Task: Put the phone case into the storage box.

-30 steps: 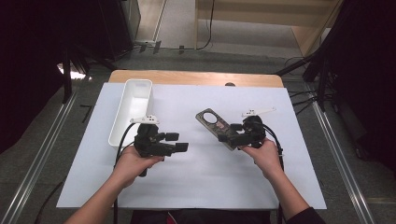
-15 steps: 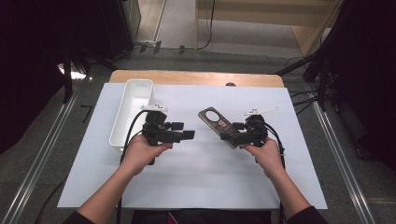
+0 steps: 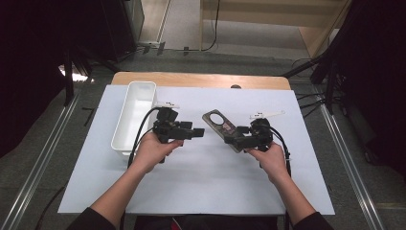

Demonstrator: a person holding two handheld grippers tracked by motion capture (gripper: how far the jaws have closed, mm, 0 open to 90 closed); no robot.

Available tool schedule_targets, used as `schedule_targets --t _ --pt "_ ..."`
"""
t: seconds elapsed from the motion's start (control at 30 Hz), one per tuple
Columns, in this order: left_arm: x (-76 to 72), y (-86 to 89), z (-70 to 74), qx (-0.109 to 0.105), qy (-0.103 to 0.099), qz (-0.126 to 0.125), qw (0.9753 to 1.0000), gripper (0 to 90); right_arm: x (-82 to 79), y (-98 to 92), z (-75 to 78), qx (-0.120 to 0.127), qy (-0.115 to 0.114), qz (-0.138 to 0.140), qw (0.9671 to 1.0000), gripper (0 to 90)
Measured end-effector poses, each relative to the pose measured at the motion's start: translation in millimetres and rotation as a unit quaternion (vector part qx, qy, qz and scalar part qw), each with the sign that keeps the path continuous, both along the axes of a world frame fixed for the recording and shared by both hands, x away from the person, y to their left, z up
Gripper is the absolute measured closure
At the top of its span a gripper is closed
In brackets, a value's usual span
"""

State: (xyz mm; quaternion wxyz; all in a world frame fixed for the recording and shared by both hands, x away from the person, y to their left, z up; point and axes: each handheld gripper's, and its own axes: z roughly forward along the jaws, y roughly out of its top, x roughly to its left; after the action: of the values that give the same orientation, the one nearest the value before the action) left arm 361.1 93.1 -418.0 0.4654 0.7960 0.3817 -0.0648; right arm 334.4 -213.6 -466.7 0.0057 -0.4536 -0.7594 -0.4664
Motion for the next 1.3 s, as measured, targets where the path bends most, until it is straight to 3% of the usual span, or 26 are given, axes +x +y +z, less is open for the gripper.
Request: schedule_targets --t 0.17,0.27,0.5,0.7,0.8,1.1,1.3 --pt "4.8 -4.7 -0.8 0.003 0.001 0.011 0.9999 28.3 -0.8 3.1 -2.8 -0.001 0.005 -0.007 1.0000 10.9" --pt "8.2 -5.7 -1.9 -0.007 0.010 0.025 0.9996 28.4 -1.4 5.0 -3.6 -0.001 0.006 -0.015 0.9999 10.9" --pt "15.4 -5.8 -4.9 -0.005 0.032 0.037 0.9988 28.4 -2.7 12.2 -5.7 0.009 0.008 -0.030 0.9995 10.9" --pt "22.2 -9.1 -1.9 -0.008 0.064 0.045 0.9969 28.4 -1.7 19.3 -8.3 0.019 0.000 -0.045 0.9988 10.9" --pt "22.9 -12.4 0.1 0.001 0.081 0.045 0.9957 29.9 -3.1 22.8 -9.8 0.025 0.000 -0.048 0.9985 10.9" --pt "29.3 -17.7 2.5 0.002 0.101 0.056 0.9932 30.1 -5.3 24.7 -10.7 0.039 -0.009 -0.063 0.9972 10.9" --pt "34.6 -23.2 6.4 0.012 0.109 0.066 0.9918 30.1 -5.6 24.0 -12.3 0.057 -0.002 -0.077 0.9954 10.9"
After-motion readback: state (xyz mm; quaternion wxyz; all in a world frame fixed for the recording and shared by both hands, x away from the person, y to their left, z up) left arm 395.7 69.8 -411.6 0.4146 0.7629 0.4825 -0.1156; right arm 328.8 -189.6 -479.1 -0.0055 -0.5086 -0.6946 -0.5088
